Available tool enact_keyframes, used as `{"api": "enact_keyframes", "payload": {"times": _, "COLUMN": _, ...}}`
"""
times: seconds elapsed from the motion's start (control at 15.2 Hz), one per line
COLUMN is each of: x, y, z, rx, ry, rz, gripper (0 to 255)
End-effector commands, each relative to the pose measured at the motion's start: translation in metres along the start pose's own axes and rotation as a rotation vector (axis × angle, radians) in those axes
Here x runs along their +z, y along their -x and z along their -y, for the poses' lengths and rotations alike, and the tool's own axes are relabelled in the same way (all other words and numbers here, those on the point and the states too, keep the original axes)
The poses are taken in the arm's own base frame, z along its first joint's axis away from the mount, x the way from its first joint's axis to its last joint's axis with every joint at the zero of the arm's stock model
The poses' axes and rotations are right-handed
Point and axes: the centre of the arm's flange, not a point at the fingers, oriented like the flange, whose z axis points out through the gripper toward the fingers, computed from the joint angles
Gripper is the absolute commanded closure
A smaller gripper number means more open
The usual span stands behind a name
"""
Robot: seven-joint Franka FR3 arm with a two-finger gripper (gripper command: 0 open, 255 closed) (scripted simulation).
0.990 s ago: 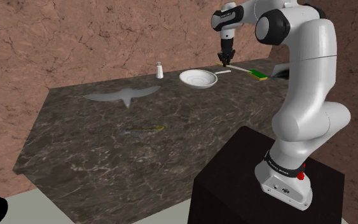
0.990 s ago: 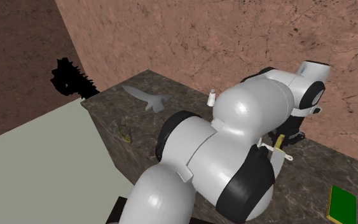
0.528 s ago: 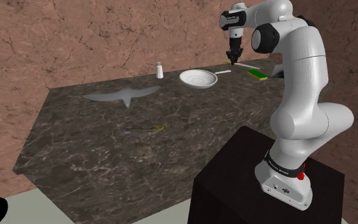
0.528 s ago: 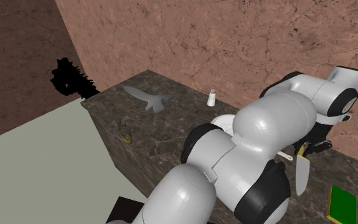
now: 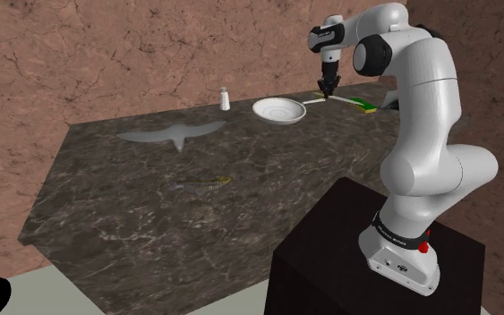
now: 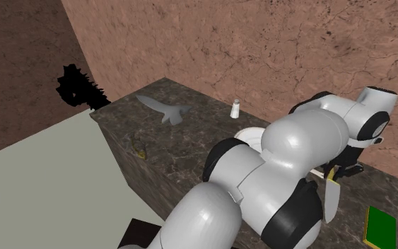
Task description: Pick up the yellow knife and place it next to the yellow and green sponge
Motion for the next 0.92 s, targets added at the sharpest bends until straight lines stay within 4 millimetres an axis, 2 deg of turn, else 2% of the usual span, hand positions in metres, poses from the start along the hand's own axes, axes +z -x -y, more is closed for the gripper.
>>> {"api": "enact_keyframes", "payload": {"times": 0.0, "x": 0.010, "y": -0.001, "z": 0.000, "rx": 0.000, "ry": 0.000, "rz": 0.000, "gripper": 255}}
{"api": "enact_keyframes", "payload": {"times": 0.4, "x": 0.040, "y": -0.007, "z": 0.002, "rx": 0.000, "ry": 0.000, "rz": 0.000, "gripper": 255}}
{"api": "enact_keyframes", "payload": {"times": 0.86, "x": 0.040, "y": -0.007, "z": 0.002, "rx": 0.000, "ry": 0.000, "rz": 0.000, "gripper": 255}}
